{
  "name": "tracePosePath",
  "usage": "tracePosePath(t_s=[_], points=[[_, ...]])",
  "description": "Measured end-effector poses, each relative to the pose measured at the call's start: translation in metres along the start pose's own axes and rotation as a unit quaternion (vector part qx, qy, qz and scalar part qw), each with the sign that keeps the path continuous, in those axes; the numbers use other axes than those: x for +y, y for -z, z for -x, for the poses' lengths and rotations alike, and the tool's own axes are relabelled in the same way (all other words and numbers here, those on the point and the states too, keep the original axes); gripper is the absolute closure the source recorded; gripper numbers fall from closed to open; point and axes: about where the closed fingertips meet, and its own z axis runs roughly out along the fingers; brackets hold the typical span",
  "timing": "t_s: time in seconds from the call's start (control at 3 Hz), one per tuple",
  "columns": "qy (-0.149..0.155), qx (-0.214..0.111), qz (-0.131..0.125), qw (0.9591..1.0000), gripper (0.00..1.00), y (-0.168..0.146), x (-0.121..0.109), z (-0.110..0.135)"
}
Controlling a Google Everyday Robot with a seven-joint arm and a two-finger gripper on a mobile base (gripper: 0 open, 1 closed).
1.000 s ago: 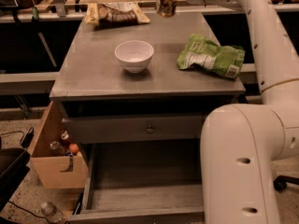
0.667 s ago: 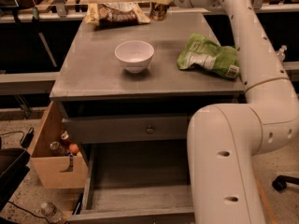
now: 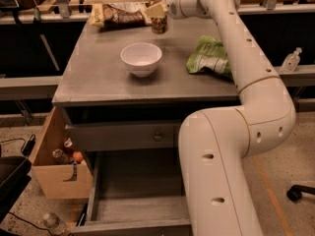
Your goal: Pick orange can from middle drawer and place on counter
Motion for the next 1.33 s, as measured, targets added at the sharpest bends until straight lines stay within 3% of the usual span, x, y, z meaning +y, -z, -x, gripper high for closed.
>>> tracePosePath(t_s=[0.33, 0.67, 1.33], points=[[-0.029, -0.007, 0.01, 0.9995, 1.0, -0.0214, 0.0043, -0.0172], [-0.029, -0.006, 0.011, 0.9995, 0.84, -0.0241, 0.0063, -0.0181], [-0.03, -0.004, 0.016, 0.9994, 0.36, -0.0308, 0.0108, -0.0212]])
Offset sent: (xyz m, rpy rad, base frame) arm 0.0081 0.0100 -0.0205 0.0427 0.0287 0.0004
